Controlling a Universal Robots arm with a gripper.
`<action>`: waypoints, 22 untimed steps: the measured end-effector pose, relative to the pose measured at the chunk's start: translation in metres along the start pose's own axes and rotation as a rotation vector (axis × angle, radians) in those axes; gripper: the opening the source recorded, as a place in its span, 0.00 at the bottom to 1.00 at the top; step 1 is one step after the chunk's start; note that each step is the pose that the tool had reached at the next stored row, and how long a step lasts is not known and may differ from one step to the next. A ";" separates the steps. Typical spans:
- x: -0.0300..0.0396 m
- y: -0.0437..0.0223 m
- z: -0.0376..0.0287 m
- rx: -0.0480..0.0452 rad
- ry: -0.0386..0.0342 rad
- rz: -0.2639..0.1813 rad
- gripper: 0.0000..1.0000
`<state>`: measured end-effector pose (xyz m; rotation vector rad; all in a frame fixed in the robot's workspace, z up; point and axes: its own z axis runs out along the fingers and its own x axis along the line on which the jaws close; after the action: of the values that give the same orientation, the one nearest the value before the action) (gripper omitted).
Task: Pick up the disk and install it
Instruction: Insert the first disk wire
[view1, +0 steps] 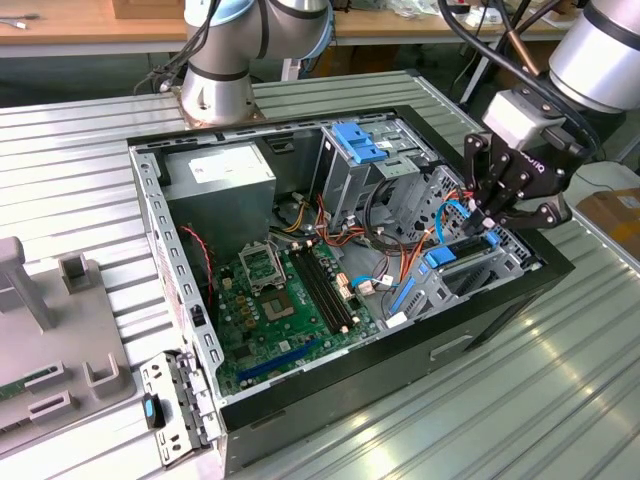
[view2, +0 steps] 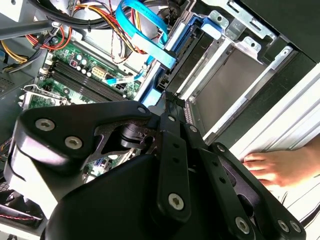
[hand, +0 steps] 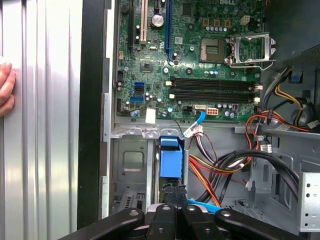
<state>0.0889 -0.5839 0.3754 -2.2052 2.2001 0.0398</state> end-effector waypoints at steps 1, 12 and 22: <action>-0.0004 -0.0008 0.0000 -0.0001 0.0001 0.000 0.11; -0.0231 -0.0353 -0.0032 -0.0023 0.0011 -0.047 0.11; -0.0305 -0.0474 -0.0028 -0.0039 0.0010 -0.091 0.11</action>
<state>0.1362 -0.5534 0.3793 -2.3047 2.0991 0.0410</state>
